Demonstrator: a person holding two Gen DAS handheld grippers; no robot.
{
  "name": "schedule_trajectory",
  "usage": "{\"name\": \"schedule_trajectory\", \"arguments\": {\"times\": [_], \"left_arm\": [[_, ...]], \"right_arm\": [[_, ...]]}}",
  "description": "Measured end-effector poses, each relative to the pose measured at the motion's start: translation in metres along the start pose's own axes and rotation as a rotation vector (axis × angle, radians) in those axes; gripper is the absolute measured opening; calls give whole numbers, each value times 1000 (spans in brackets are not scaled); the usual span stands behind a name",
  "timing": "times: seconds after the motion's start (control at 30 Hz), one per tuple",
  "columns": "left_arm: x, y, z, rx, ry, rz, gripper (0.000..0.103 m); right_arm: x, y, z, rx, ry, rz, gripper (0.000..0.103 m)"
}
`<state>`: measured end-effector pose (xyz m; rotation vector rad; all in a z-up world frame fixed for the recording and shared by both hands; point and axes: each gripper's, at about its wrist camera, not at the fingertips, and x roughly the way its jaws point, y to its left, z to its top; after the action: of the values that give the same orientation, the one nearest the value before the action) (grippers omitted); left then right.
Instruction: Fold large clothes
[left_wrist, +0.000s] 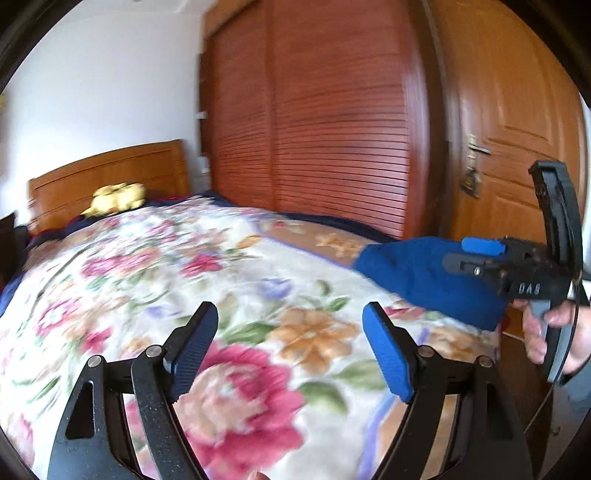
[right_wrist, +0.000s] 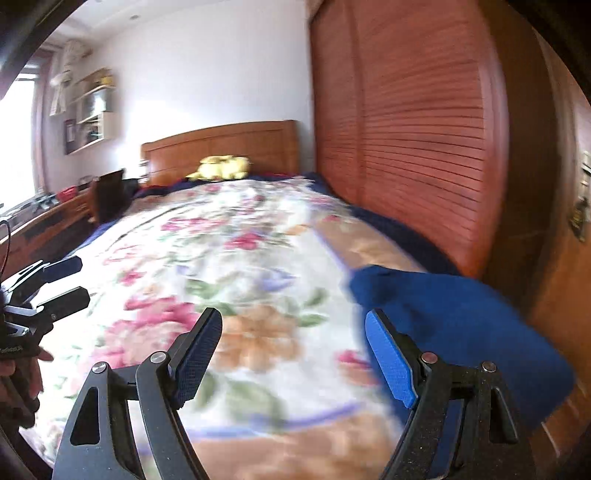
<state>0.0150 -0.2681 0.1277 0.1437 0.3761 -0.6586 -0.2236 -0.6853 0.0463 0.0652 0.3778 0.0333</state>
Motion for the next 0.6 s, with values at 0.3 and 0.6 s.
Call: {"name": "schedule_trajectory", "arguments": {"times": [0.3, 0.6], "left_arm": [[-71, 98, -60, -87, -1, 269, 81], [-110, 171, -118, -170, 32, 498, 81]], "right_arm": [[29, 135, -27, -24, -28, 219, 82], [86, 208, -45, -70, -12, 353, 82]]}}
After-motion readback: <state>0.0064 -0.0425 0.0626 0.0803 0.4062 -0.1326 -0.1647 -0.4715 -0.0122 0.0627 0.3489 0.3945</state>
